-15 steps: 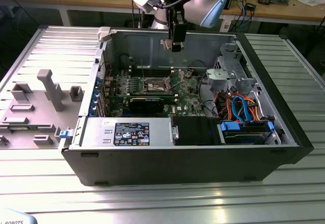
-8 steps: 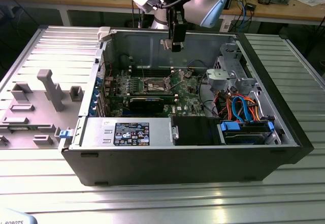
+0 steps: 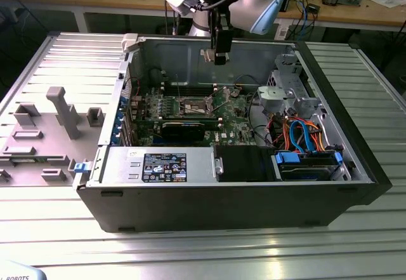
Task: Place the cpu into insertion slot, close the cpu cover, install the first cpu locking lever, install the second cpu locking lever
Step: 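Place the cpu into insertion slot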
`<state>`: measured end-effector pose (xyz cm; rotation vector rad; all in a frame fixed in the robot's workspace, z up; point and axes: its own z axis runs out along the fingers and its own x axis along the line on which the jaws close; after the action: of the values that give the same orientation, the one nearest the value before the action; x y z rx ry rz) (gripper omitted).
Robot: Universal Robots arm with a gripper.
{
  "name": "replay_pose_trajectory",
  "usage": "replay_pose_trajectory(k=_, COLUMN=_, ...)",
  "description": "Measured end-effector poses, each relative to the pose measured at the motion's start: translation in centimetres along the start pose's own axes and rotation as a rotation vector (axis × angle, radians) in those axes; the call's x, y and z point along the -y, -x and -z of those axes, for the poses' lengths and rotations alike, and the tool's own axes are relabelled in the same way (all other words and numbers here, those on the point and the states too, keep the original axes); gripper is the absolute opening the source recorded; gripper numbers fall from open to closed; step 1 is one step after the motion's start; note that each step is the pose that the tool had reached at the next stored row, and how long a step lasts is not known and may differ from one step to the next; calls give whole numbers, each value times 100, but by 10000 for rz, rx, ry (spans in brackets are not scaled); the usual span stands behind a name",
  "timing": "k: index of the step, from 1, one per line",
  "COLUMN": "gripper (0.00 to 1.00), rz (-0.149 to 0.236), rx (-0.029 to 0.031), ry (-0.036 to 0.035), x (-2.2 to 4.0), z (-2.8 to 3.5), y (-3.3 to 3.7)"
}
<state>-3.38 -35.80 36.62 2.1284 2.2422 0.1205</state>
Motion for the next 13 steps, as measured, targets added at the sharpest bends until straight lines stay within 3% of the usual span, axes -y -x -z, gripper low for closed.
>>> replay_pose_trajectory(k=13, gripper=54, rz=-392, rx=35, ry=7, x=0, z=0, y=0)
